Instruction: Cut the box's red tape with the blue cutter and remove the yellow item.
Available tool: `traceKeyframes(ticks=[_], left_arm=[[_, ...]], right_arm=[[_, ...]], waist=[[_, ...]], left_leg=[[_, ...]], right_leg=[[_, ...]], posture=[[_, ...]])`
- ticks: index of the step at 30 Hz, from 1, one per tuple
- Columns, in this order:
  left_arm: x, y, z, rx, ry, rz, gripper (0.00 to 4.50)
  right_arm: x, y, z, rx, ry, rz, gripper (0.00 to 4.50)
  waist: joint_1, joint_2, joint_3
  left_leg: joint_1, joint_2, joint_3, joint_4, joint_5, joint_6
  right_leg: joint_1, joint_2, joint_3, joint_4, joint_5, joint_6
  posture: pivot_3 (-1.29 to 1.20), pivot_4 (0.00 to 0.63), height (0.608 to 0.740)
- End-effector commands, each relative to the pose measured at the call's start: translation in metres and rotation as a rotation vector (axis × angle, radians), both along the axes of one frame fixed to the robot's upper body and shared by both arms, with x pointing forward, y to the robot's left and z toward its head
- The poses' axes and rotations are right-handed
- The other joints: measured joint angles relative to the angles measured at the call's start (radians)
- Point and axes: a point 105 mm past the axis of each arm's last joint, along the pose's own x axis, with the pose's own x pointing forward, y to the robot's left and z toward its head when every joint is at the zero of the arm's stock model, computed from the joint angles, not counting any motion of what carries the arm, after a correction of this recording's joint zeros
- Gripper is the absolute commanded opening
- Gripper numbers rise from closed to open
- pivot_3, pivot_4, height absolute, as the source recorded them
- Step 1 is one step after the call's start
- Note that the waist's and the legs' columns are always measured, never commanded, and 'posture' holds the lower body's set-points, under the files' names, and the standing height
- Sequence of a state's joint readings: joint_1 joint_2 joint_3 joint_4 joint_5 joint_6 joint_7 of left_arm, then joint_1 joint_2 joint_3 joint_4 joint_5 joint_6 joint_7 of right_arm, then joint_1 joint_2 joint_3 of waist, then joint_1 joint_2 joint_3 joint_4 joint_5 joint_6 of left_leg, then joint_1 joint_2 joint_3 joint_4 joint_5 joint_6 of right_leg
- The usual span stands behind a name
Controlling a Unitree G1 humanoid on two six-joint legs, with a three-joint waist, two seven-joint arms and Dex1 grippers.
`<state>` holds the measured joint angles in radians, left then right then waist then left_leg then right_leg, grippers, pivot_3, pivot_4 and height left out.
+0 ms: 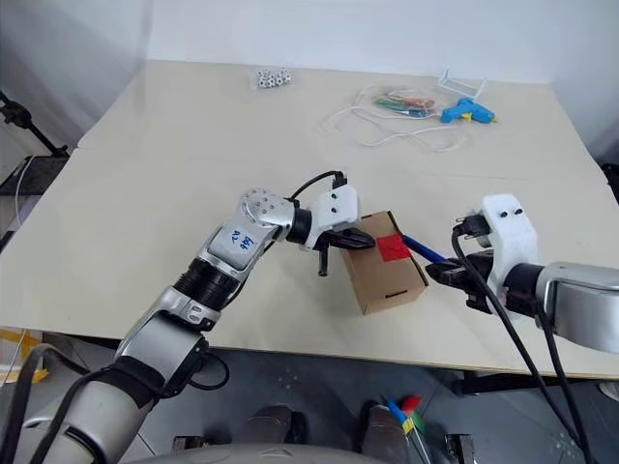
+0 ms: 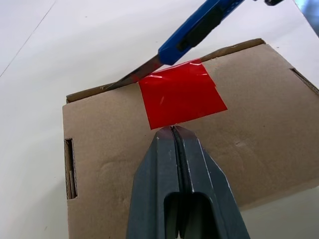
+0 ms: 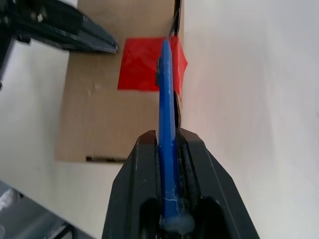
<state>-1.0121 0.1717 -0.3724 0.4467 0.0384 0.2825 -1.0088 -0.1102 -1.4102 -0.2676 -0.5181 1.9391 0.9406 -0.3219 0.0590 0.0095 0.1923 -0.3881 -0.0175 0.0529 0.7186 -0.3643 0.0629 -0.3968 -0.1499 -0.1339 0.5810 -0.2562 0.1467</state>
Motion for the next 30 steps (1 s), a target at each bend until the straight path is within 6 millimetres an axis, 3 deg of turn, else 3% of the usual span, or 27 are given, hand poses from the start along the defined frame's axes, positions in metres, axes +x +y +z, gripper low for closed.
traceKeyframes(ticks=[1, 30], left_arm=[[-0.004, 0.001, -0.023, 0.070, 0.056, 0.000, 0.00], [-0.005, 0.001, -0.025, 0.070, 0.078, 0.022, 0.00]], right_arm=[[-0.012, 0.008, -0.001, -0.007, 0.025, 0.059, 0.17], [-0.030, -0.007, -0.010, -0.013, 0.109, 0.055, 0.17]], waist=[[0.001, 0.000, 0.000], [0.016, 0.000, 0.000]], left_leg=[[0.000, 0.000, 0.000, 0.000, 0.000, 0.000], [0.001, 0.000, -0.001, 0.001, 0.000, 0.000]], right_leg=[[0.000, 0.000, 0.000, 0.000, 0.000, 0.000], [0.002, 0.000, 0.000, -0.001, 0.000, 0.000]], posture=[[0.00, 0.150, 0.740], [0.00, 0.150, 0.740]])
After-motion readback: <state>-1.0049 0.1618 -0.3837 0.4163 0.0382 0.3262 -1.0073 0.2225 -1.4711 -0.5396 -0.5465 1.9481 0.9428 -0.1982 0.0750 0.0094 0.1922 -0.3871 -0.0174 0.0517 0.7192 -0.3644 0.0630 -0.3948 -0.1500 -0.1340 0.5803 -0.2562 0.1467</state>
